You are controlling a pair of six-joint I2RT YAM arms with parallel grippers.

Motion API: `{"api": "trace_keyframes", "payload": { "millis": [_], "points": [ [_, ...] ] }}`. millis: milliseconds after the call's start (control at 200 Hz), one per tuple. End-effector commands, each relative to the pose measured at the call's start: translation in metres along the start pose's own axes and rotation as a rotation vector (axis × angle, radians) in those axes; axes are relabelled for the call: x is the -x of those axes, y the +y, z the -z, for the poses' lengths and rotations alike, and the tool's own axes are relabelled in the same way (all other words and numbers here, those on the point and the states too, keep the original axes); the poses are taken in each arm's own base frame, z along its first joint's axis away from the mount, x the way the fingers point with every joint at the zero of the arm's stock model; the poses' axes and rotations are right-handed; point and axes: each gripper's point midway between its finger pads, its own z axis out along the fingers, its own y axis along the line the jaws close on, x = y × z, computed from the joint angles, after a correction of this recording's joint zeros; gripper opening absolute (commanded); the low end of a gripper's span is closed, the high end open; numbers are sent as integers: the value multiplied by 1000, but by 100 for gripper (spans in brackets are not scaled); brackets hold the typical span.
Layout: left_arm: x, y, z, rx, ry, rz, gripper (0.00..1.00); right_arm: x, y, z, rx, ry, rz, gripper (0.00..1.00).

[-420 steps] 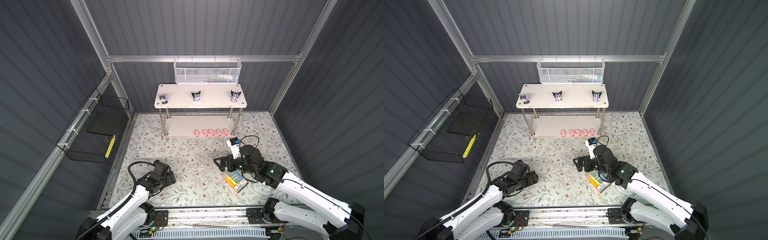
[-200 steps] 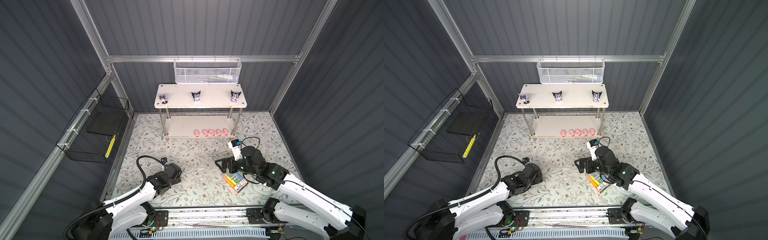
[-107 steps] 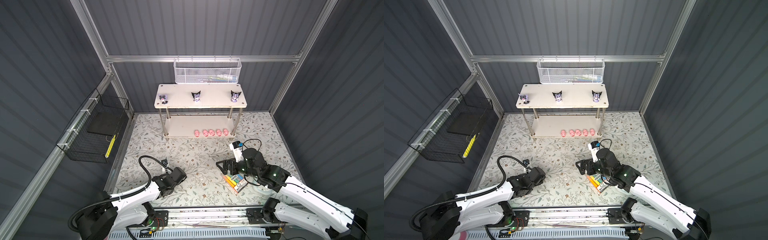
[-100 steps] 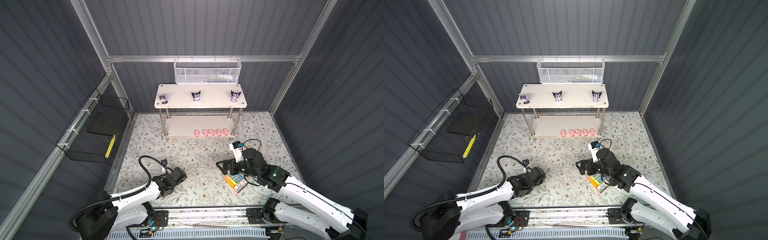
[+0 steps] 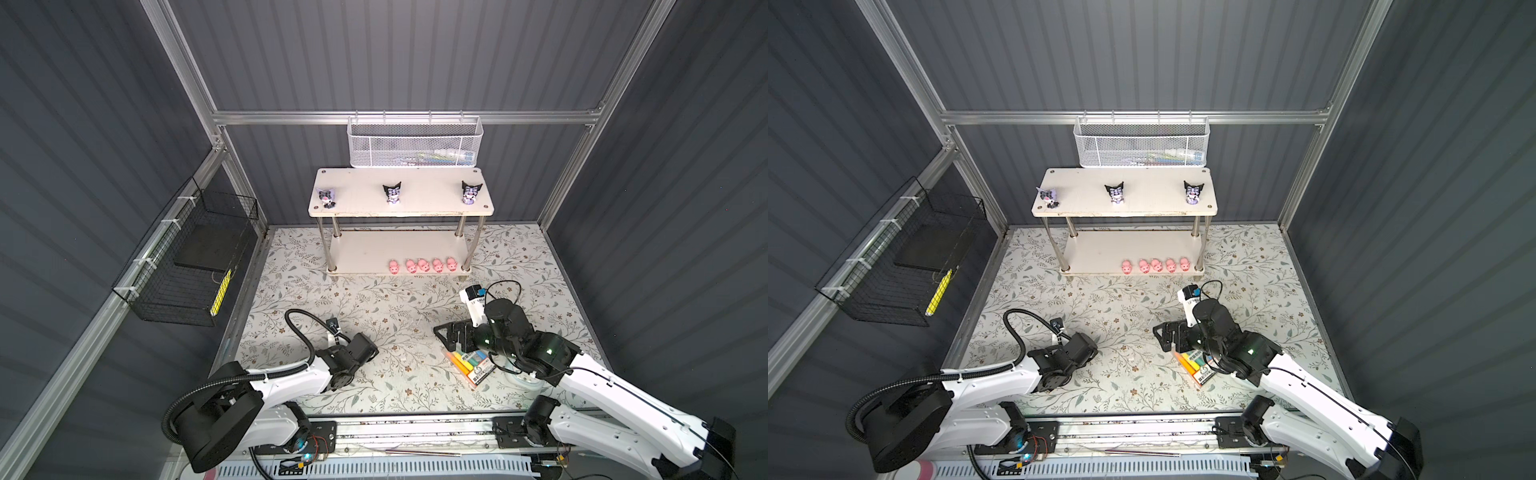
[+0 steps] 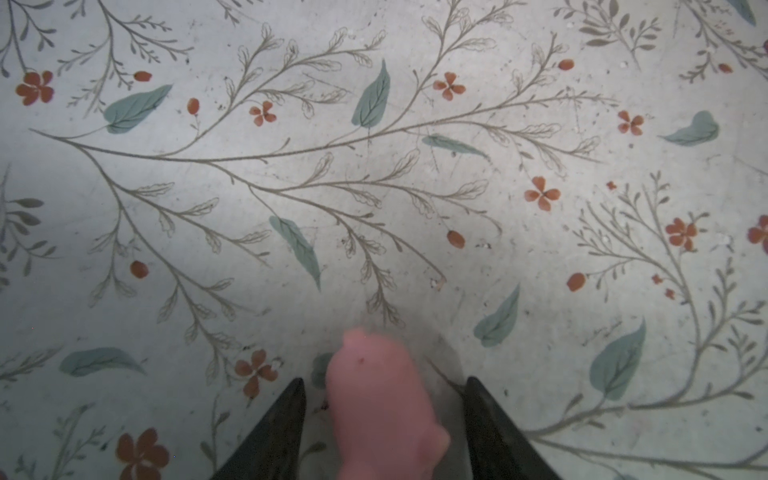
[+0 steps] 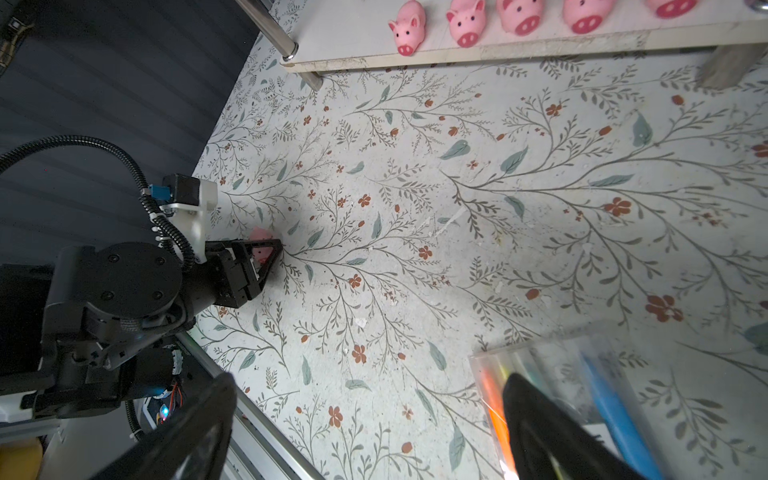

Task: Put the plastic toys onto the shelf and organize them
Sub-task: 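Close the left gripper on the pink pig and lift it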

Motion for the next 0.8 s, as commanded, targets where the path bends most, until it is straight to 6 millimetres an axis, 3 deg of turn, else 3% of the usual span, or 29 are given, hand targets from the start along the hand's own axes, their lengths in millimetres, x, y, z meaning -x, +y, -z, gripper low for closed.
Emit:
{"api": "trace_keyframes", "payload": {
  "millis": [0,655,796],
  "points": [
    [-4,6,-2,20,-1,5,60,-3,-6,1,-29,13,6,99],
    [7,7,-4,72,-47,-15,49,-7,-13,6,-47,7,10,99],
    [7,4,-6,70,-47,-21,42,-8,-14,5,-55,12,10,99]
  ]
}}
